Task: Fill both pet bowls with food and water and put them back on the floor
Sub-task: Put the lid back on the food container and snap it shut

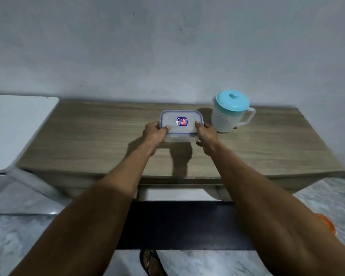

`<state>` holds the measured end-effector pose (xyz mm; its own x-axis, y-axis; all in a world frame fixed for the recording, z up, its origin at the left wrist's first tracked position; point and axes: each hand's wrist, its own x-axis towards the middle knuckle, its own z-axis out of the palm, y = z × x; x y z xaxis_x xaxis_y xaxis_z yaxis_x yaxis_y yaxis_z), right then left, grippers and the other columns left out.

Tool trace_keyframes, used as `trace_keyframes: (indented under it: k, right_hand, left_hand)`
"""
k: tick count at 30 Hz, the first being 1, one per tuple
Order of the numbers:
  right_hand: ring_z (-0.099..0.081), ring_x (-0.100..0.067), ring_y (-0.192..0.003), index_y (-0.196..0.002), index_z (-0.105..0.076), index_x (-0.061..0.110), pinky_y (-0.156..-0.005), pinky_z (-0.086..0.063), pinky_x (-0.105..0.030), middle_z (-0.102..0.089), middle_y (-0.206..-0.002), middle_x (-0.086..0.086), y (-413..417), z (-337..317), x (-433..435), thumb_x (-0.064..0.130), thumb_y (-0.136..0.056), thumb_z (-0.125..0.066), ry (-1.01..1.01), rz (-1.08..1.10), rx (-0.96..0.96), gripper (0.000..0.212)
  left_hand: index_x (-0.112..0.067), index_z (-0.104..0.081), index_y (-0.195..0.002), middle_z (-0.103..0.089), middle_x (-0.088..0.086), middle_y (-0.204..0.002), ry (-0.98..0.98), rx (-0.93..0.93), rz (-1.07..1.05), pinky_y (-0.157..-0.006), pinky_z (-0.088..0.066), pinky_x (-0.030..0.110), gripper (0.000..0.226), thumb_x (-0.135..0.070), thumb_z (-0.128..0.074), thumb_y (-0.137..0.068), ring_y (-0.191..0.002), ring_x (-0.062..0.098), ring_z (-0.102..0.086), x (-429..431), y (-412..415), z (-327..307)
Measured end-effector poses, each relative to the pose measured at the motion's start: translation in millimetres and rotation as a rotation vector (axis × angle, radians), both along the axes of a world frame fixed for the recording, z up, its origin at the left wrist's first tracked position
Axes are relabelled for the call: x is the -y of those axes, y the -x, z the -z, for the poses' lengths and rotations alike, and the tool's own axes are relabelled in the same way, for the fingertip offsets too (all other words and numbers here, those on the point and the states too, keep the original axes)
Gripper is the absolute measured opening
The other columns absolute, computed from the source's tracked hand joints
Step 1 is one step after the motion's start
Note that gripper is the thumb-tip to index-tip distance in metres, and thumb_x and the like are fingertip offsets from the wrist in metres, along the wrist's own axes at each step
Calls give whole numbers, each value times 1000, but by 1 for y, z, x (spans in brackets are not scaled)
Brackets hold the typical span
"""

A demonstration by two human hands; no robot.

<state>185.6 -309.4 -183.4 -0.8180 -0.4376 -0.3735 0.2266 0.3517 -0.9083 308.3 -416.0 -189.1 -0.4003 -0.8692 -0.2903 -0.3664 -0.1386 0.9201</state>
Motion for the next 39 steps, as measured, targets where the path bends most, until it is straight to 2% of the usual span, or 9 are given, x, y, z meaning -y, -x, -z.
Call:
trace_keyframes:
  k: [4, 8, 12, 15, 18, 25, 32, 36, 39]
  right_hand:
    - [-66, -35, -102, -105, -59, 18, -89, -55, -53, -67, -108, -15, -34, -16, -48, 34, -96, -55, 44, -30, -5, 19]
    - [-63, -29, -87, -100, -61, 19, -83, -56, -47, -68, -107, -14, -60, -22, -91, 37, -94, -55, 55, -49, -7, 20]
    - [-66, -33, -97, -86, -61, 19, -93, -55, -53, -70, -107, -13, -79, -13, -123, 40, -88, -58, 35, -60, -14, 21]
    - [-65, -31, -103, -102, -68, 14, -98, -52, -48, -70, -111, -11, -92, -5, -140, 38, -90, -59, 11, -46, -15, 28]
    - [-65, -29, -103, -117, -67, 10, -98, -52, -45, -71, -112, -9, -107, 2, -150, 37, -90, -59, -2, -35, -13, 39]
    - [-63, -25, -85, -101, -70, 17, -76, -56, -41, -70, -101, -8, -137, 55, -156, 36, -87, -62, -45, -27, 91, 25]
    - [-64, -24, -100, -120, -64, 12, -93, -55, -49, -68, -114, -9, -152, 153, -130, 36, -89, -63, -79, -64, 180, 39]
    - [-63, -24, -85, -92, -63, 19, -89, -56, -50, -66, -93, -6, -143, 191, -96, 34, -92, -62, -66, -52, 100, 16]
    - [-65, -33, -101, -86, -62, 19, -93, -54, -51, -67, -97, -7, -127, 222, -62, 40, -89, -65, -62, -17, 19, 21]
  left_hand:
    - [-9, -68, -119, -71, 16, -114, 22, 10, -23, -91, -57, 41, 34, -24, -67, -88, -104, 32, -68, -46, -32, -18]
    - [-13, -69, -116, -72, 8, -109, 65, 5, -54, -91, -57, 42, 35, -29, -66, -85, -97, 26, -69, -87, -62, -22]
    - [-14, -71, -111, -71, 6, -93, 62, -18, -86, -87, -60, 41, 27, -26, -64, -87, -71, 21, -65, -126, -87, -22]
    - [-12, -70, -114, -72, 3, -94, 29, -22, -90, -87, -60, 41, 28, -22, -63, -89, -87, 23, -71, -144, -102, -15]
    - [-20, -69, -99, -67, -6, -79, 0, -33, -90, -86, -60, 41, 12, -18, -62, -90, -80, 19, -68, -155, -116, -6]
    - [-29, -69, -70, -73, -8, -77, -90, 40, -79, -84, -60, 46, 4, -31, -66, -72, -86, 23, -73, -149, -151, 59]
    - [-15, -67, -117, -70, 6, -111, -152, 68, -57, -90, -58, 44, 28, -18, -64, -90, -101, 23, -68, -133, -172, 141]
    - [-16, -65, -113, -73, 8, -103, -122, 57, -93, -86, -59, 44, 30, -20, -66, -83, -93, 25, -70, -102, -159, 185]
    - [-13, -59, -113, -70, 12, -108, -126, 39, -93, -83, -58, 40, 30, -18, -68, -85, -91, 23, -68, -73, -143, 215]
